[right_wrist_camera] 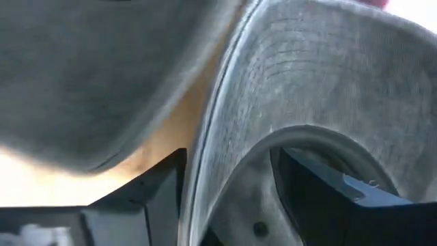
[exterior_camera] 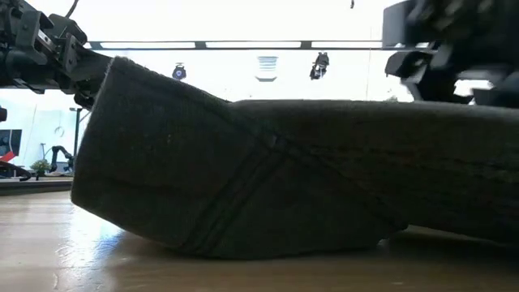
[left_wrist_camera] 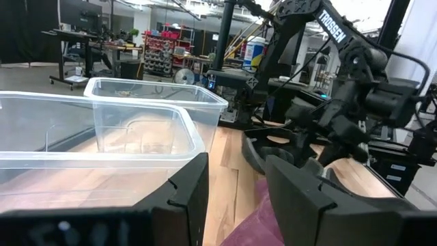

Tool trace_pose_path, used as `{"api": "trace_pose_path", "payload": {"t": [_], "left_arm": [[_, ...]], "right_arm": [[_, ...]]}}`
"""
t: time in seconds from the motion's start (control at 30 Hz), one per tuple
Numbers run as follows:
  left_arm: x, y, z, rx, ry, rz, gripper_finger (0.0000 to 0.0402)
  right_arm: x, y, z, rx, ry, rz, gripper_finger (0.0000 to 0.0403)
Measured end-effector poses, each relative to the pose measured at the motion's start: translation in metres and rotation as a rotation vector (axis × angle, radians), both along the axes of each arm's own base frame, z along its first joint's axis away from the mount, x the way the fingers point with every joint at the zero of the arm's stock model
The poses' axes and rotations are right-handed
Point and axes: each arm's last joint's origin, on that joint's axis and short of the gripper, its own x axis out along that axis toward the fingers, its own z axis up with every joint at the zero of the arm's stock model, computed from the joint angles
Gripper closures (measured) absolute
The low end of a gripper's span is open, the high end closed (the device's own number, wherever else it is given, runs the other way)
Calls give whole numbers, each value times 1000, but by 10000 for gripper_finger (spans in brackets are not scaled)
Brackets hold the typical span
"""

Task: Pick & Place hat
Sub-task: Put the right black cap into the right transparent bin

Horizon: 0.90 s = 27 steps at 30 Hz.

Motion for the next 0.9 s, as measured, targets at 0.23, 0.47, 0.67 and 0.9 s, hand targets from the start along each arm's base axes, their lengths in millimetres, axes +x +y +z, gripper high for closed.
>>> {"api": "trace_pose_path", "payload": {"t": [0.23, 0.47, 0.67, 0.9], "left_arm": [[0, 0, 0, 0, 0, -1, 262], [0, 0, 0, 0, 0, 0, 262], [0, 0, 0, 0, 0, -1, 262], [0, 0, 0, 0, 1, -1, 262]], "right_arm": [[3, -21, -11, 13, -3, -83, 250], [7, -23, -7, 63, -40, -147, 361], [2, -17, 29, 160, -123, -203, 387], [-24, -29, 107, 276, -376, -433, 388]]}}
